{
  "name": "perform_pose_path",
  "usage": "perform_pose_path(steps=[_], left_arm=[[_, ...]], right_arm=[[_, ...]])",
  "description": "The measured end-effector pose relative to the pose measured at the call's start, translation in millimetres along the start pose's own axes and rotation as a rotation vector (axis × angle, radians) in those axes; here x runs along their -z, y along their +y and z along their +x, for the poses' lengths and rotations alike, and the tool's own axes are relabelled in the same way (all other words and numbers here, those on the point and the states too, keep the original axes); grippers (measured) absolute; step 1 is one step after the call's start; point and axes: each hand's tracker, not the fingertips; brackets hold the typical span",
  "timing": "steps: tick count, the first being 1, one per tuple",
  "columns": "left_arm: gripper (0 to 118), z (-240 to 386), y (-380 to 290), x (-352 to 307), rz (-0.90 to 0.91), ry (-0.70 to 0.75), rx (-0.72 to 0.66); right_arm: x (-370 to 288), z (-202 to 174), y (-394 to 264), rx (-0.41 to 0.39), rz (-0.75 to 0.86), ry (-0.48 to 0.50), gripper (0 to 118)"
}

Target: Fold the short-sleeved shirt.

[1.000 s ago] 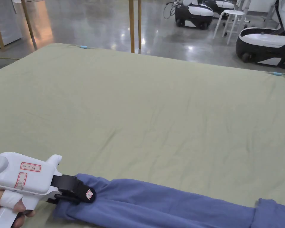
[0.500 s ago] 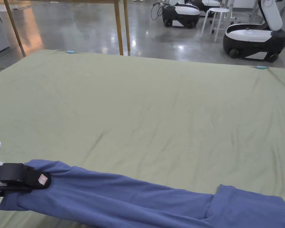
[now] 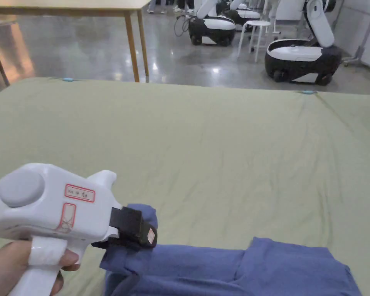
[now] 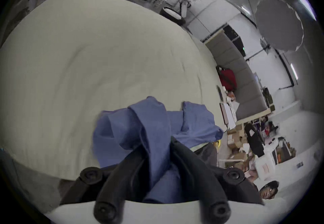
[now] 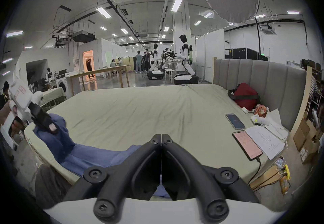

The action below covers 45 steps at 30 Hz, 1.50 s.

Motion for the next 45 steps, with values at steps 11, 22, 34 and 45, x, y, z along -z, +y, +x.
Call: perform_pose_path(steps=[11, 22, 34, 45], left_arm=[[110, 39, -20, 141, -0.087, 0.047, 0.138], [4, -20, -18, 73, 0.034, -0.051, -0.055], [4, 17, -32, 182, -0.081, -0.071, -0.007], [4, -36, -25, 41, 0.097, -0.100, -0.058]], right_arm=[[0, 18, -16, 0.074, -0.079, -0.012, 1], [13, 16, -24, 0.065, -0.118, 0.009, 1], [10, 17, -23, 0.064, -0.145, -0.005, 1], [21, 2, -16, 0.037, -0.148, 0.032, 1]])
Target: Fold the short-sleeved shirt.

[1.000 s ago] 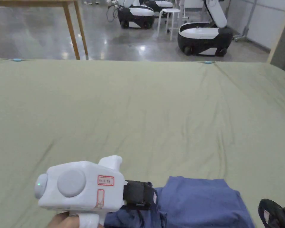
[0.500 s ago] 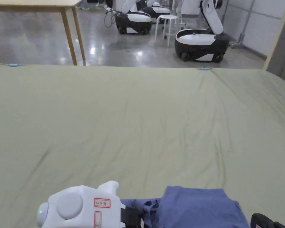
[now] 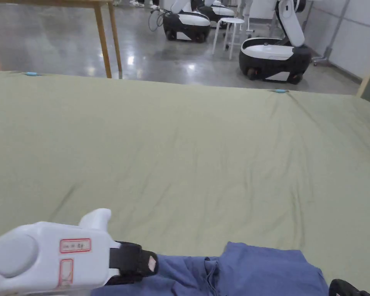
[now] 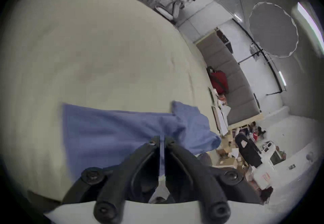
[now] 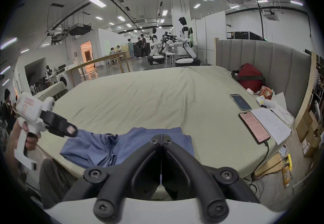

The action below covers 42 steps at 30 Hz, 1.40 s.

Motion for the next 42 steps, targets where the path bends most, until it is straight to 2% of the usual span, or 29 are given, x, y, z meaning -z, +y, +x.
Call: perform_pose_path(steps=[5, 8, 10, 11, 12, 13, 14, 15, 19, 21, 23, 25, 28, 30, 33, 37, 40, 42], left_arm=[[4, -52, -2, -46, 0.019, 0.129, -0.051], [5, -71, -4, -45, -0.010, 0.057, -0.078], [9, -81, -6, -39, -0.042, -0.053, -0.092], [24, -86, -5, -33, -0.060, -0.079, -0.114], [62, -90, -5, -26, -0.073, -0.102, -0.129], [114, -94, -5, -15, -0.113, -0.124, -0.147], [117, -98, 0, -16, -0.013, -0.137, -0.191], [112, -100, 1, -13, -0.086, -0.169, -0.191], [107, -106, 0, 19, -0.109, -0.304, -0.276], [97, -104, -1, 29, -0.109, -0.301, -0.278], [66, -122, 6, 43, -0.117, -0.275, -0.276], [13, -124, 7, 44, -0.147, -0.189, -0.246], [11, -119, 3, 31, -0.142, -0.235, -0.303], [10, -116, 3, 10, -0.082, -0.232, -0.293], [9, -88, -7, -38, -0.011, -0.150, -0.302], [9, -89, 13, -111, 0.051, 0.051, -0.257], [9, -68, 20, -126, 0.076, 0.135, -0.212], [9, -44, 22, -122, 0.075, 0.133, -0.159]], right_arm=[[5, -15, 5, -0.027, 0.013, 0.033, 1], [8, -24, 6, -0.040, 0.014, 0.044, 1], [8, -29, 7, -0.041, 0.012, 0.054, 1], [8, -31, 7, -0.042, 0.011, 0.057, 1], [8, -33, 7, -0.045, 0.011, 0.060, 1], [8, -34, 7, -0.049, 0.010, 0.062, 1], [7, -35, 7, -0.054, 0.009, 0.062, 1], [6, -36, 8, -0.057, 0.010, 0.062, 1], [4, -37, 9, -0.063, 0.011, 0.065, 1], [2, -37, 9, -0.064, 0.014, 0.062, 1], [0, -35, 9, -0.059, 0.016, 0.064, 1], [-2, -34, 10, -0.058, 0.021, 0.057, 1], [-3, -31, 12, -0.052, 0.026, 0.053, 1], [-4, -29, 14, -0.053, 0.035, 0.051, 1], [-3, -28, 18, -0.051, 0.047, 0.054, 1], [2, -29, 20, -0.059, 0.053, 0.069, 1], [7, -31, 17, -0.059, 0.045, 0.084, 1], [7, -33, 15, -0.056, 0.041, 0.089, 1]])
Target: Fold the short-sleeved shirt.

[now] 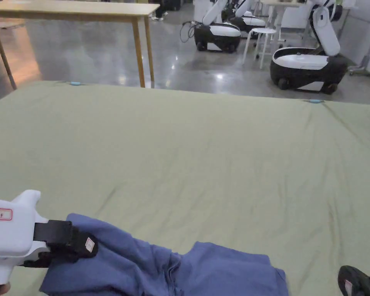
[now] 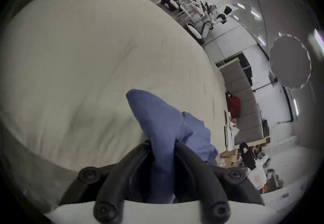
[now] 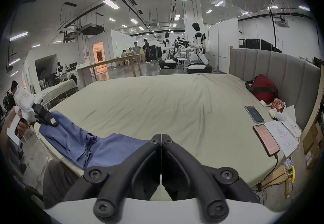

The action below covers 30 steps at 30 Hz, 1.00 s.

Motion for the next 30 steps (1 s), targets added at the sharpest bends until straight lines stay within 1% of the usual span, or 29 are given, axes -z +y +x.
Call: perform_pose_path(steps=[4, 9, 12, 16, 17, 18, 19, 20, 21, 22, 23, 24, 25, 26, 28, 30], left_arm=[[9, 53, -5, 15, -0.012, -0.040, 0.069], [10, 112, -21, 51, -0.064, -0.030, 0.156], [9, 140, -28, 84, -0.081, -0.006, 0.199], [9, 167, -43, 137, -0.145, 0.013, 0.270], [9, 173, -50, 151, -0.164, 0.013, 0.254], [10, 177, -54, 163, -0.182, 0.011, 0.269], [10, 182, -58, 177, -0.207, 0.024, 0.311], [16, 184, -63, 191, -0.216, 0.047, 0.322], [35, 187, -70, 202, -0.218, 0.056, 0.348], [87, 187, -73, 213, -0.226, 0.065, 0.373], [113, 186, -74, 221, -0.231, 0.056, 0.352], [115, 183, -74, 225, -0.242, 0.048, 0.363], [105, 184, -77, 221, -0.229, 0.026, 0.353], [105, 183, -73, 213, -0.200, 0.006, 0.334], [101, 177, -66, 194, -0.184, -0.061, 0.278], [96, 167, -61, 170, -0.114, -0.163, 0.223]], right_arm=[[-7, 0, -4, 0.009, -0.006, 0.007, 1], [-17, 10, -3, 0.008, 0.002, -0.025, 1], [-20, 21, -3, 0.032, 0.009, -0.046, 1], [-23, 31, -8, 0.049, 0.003, -0.073, 1], [-24, 34, -10, 0.057, 0.000, -0.081, 1], [-25, 36, -12, 0.065, -0.004, -0.085, 1], [-25, 39, -14, 0.072, -0.011, -0.090, 1], [-26, 41, -15, 0.077, -0.015, -0.100, 1], [-27, 43, -17, 0.081, -0.017, -0.108, 1], [-29, 46, -18, 0.085, -0.021, -0.116, 1], [-30, 48, -19, 0.089, -0.023, -0.123, 1], [-30, 50, -20, 0.094, -0.027, -0.130, 1], [-31, 53, -20, 0.099, -0.030, -0.136, 1], [-32, 55, -21, 0.102, -0.032, -0.142, 1], [-31, 58, -22, 0.109, -0.036, -0.148, 1], [-29, 60, -23, 0.115, -0.037, -0.150, 1]])
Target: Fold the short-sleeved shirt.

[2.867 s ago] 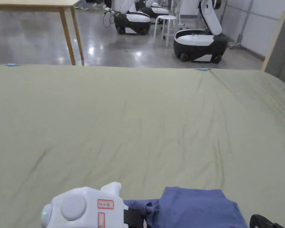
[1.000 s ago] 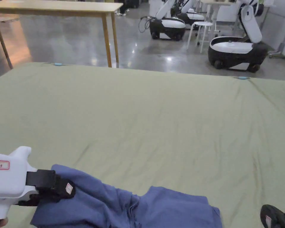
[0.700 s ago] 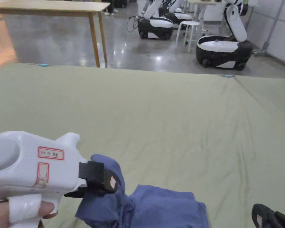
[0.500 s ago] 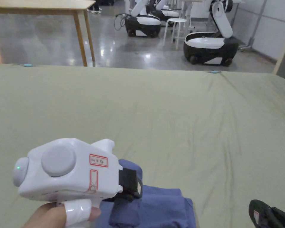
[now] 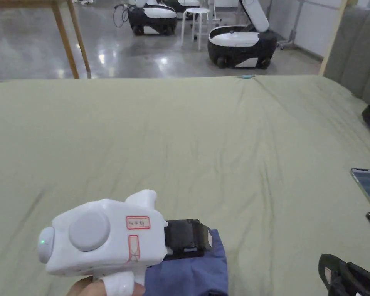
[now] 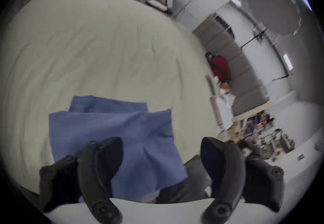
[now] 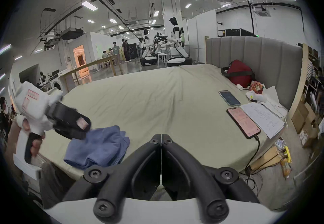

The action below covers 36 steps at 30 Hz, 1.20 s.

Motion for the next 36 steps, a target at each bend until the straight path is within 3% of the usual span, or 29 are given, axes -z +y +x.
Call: perform_pose_path(steps=[1, 2, 3, 12, 17, 21, 23, 27, 29, 31, 33, 35, 36], left_arm=[[81, -3, 0, -12, 0.023, -0.018, 0.004], [51, -6, 0, -19, 0.047, -0.040, 0.015], [2, -7, -1, -20, 0.054, -0.036, 0.010], [0, -43, -40, 72, -0.222, -0.198, -0.176], [0, -52, -51, 84, -0.185, -0.215, -0.163], [0, -43, -33, 43, -0.096, -0.187, -0.052], [0, -46, -26, 12, -0.047, -0.164, -0.032], [0, -69, -21, -42, 0.024, -0.083, -0.019], [0, -86, -19, -61, 0.035, -0.028, -0.029], [0, -103, -18, -74, 0.037, 0.016, -0.024], [0, -121, -16, -81, 0.024, 0.050, -0.038], [0, -139, -15, -79, 0.009, 0.045, -0.048], [1, -146, -14, -76, -0.002, 0.037, -0.060]], right_arm=[[1, 0, 0, 0.001, -0.001, 0.000, 1], [3, 0, 0, 0.002, -0.001, 0.000, 1], [4, 0, 0, 0.004, -0.002, 0.003, 1], [8, -6, -2, 0.011, -0.035, 0.038, 1], [15, -10, -2, 0.010, -0.080, 0.074, 1], [36, -25, 7, 0.006, -0.152, 0.221, 1], [61, -33, 8, 0.068, -0.233, 0.385, 1], [128, -43, -8, 0.292, -0.450, 0.711, 1], [163, -45, -22, 0.323, -0.544, 0.801, 1], [190, -43, -35, 0.353, -0.623, 0.819, 1], [212, -33, -49, 0.459, -0.683, 0.901, 1], [227, -16, -56, 0.621, -0.714, 0.996, 1], [230, -11, -58, 0.637, -0.716, 1.029, 1]])
